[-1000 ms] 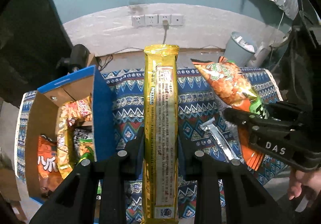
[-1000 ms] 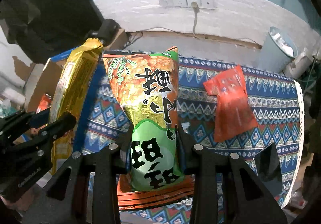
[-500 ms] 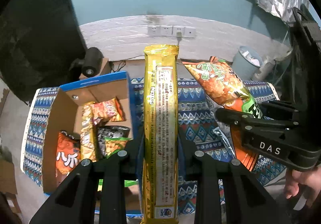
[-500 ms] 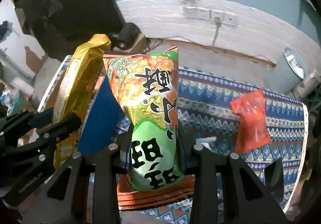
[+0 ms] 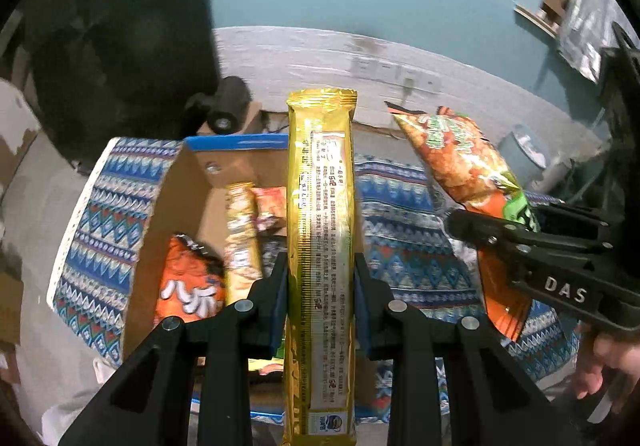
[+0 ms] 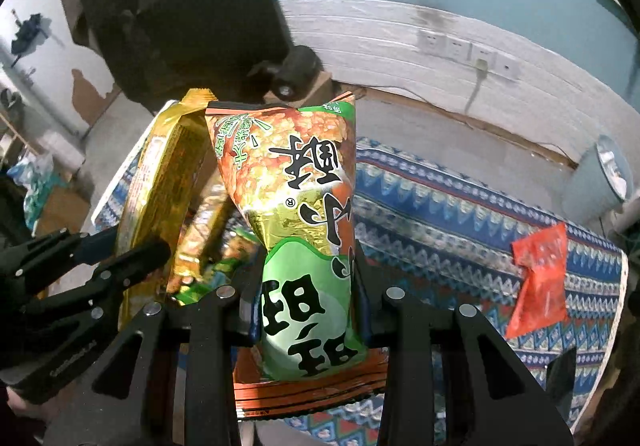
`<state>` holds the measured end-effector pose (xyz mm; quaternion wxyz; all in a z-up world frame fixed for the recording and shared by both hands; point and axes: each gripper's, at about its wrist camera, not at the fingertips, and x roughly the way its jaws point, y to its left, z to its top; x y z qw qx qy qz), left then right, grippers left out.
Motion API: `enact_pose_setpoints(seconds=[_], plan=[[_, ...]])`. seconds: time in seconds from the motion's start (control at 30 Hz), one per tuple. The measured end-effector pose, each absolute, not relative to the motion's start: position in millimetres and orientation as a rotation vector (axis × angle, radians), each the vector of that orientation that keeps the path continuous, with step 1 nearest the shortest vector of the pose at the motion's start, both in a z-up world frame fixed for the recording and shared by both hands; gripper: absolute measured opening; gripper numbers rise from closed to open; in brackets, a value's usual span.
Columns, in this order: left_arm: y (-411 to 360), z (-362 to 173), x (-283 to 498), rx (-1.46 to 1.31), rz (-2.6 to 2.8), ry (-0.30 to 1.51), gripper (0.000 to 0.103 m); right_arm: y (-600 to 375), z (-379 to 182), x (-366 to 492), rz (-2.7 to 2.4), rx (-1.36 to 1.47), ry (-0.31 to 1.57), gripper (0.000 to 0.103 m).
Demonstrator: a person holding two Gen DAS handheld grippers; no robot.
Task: Organize snacks
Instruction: 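Lower both bags over the box and open both tools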
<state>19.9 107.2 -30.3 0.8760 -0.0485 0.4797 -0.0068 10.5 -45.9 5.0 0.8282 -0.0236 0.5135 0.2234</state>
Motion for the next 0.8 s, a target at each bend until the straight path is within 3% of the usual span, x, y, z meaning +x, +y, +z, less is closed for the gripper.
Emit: enact_pose_setpoints(seconds=[0.63, 0.77, 0.8], plan=[[190, -63, 26, -0.230, 0.149, 1.057, 0.029, 49, -27, 32, 0.567, -0.095, 1.150, 0.035], [195, -60, 26, -0.264, 0.172, 1.050, 0.032, 50, -31, 36, 0.588, -0.061, 1.166, 0.044], [196, -59, 26, -0.268, 0.174, 1.048, 0.038, 49, -30, 36, 0.581, -0.063, 1.160, 0.052]])
